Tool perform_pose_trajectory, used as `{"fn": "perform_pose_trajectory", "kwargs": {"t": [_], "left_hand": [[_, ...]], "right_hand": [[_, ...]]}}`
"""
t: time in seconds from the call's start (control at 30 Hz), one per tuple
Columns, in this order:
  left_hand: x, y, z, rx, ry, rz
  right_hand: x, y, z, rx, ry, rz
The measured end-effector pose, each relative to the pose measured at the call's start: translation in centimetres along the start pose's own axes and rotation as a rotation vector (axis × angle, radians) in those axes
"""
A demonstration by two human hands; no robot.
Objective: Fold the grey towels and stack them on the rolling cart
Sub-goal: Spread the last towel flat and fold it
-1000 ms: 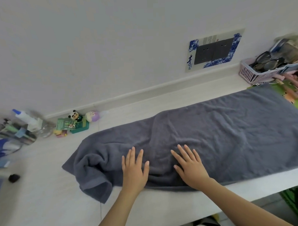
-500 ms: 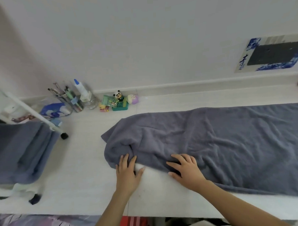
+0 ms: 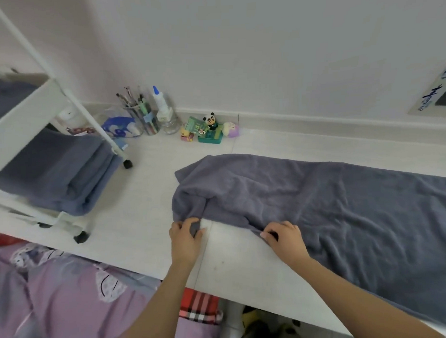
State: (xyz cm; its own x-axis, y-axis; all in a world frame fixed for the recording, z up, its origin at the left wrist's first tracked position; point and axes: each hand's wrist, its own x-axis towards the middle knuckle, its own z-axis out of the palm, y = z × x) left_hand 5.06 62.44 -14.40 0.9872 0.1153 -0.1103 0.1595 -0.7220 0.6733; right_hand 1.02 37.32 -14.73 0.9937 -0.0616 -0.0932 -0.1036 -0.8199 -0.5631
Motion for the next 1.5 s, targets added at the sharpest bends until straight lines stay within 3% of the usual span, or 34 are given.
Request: {"fn": "perform_pose_trajectory", "kwargs": {"t": [0.2,0.33,0.4,0.47,0.5,0.57,0.67,0.77,1.1,1.2,1.33,1.5], "left_hand": [[1.0,0.2,-1.7,-0.353,0.103,-0.185],[2.9,1.8,-6.3,-0.566,0.213,-0.2],[4.0,1.7,-8.9,-0.547,0.267,-0.162],[5.1,0.5,-10.5,-0.432,0.263,-0.098],[5.4,-0.2,-10.8,-0.341,0.226,-0.066],[6.1,-2.0,-10.9,-0.106,0.08,-0.022],[6.6,-4.0,-10.2,0.189,-0.104,-0.001],[6.5,-4.8,-9.7,0.3,-0.167,-0.004],[9.7,-4.0,-8.8,0.192,-0.174,-0.219],[11.1,-3.6,-8.1,0.198,-0.269,-0.286],[12.0,-3.2,-8.0,0.027,-0.293,-0.256],[12.6,-1.2,-8.6,-0.127,-0.279,-0.267]], "right_hand": [[0.0,-1.4,-1.3,0.319,-0.006,0.251],[-0.1,-1.8,-3.2,0.393,-0.001,0.241],[-0.5,-2.0,-4.2,0.408,-0.137,0.207],[-0.8,-2.4,-5.0,0.346,-0.396,0.213],[-1.0,-2.7,-5.3,0.25,-0.509,0.206],[-0.9,-3.6,-4.6,0.122,-0.583,0.191],[-0.3,-5.2,-2.6,0.163,-0.52,0.185],[0.5,-7.1,-0.6,0.202,-0.467,0.164],[2.1,-9.0,3.0,0.119,-0.445,0.19],[1.9,-9.0,3.7,0.118,-0.408,0.225],[0.7,-9.4,3.5,0.383,-0.292,0.425],[-1.2,-9.4,3.4,0.72,-0.313,0.64]]}}
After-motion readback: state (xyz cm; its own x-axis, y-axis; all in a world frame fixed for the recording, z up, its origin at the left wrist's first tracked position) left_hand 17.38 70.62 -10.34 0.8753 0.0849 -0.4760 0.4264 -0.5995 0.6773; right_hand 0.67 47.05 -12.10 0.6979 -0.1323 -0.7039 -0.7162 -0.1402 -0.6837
